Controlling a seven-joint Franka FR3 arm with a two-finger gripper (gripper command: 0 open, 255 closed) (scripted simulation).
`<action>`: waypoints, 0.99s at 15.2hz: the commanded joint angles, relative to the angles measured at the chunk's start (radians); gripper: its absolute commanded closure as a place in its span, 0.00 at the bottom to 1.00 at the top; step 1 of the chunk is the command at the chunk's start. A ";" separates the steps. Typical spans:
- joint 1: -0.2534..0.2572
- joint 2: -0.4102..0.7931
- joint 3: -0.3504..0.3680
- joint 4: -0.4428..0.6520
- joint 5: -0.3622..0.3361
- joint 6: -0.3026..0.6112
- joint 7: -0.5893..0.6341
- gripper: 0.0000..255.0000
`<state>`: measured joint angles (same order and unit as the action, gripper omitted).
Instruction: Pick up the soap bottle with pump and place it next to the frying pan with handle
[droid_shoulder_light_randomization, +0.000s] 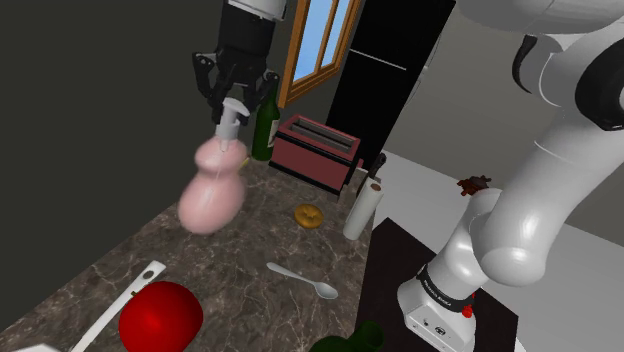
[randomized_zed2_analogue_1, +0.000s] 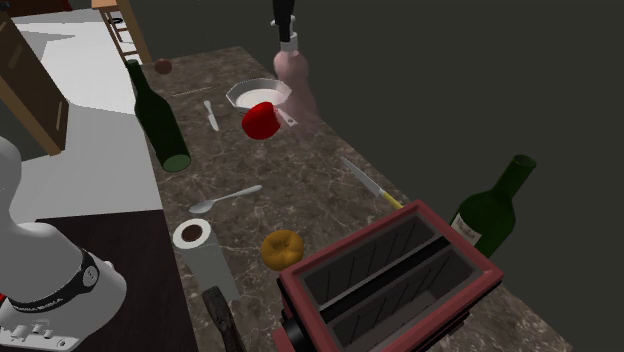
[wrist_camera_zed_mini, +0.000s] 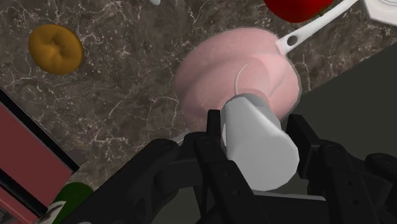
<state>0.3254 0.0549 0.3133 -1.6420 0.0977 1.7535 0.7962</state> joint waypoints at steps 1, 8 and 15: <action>0.024 -0.012 0.021 -0.009 0.000 0.004 0.046 1.00; 0.049 -0.014 0.044 -0.080 -0.002 0.078 0.088 1.00; 0.049 -0.011 0.045 -0.170 -0.001 0.171 0.080 1.00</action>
<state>0.3746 0.0421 0.3576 -1.8011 0.0973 1.9091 0.8769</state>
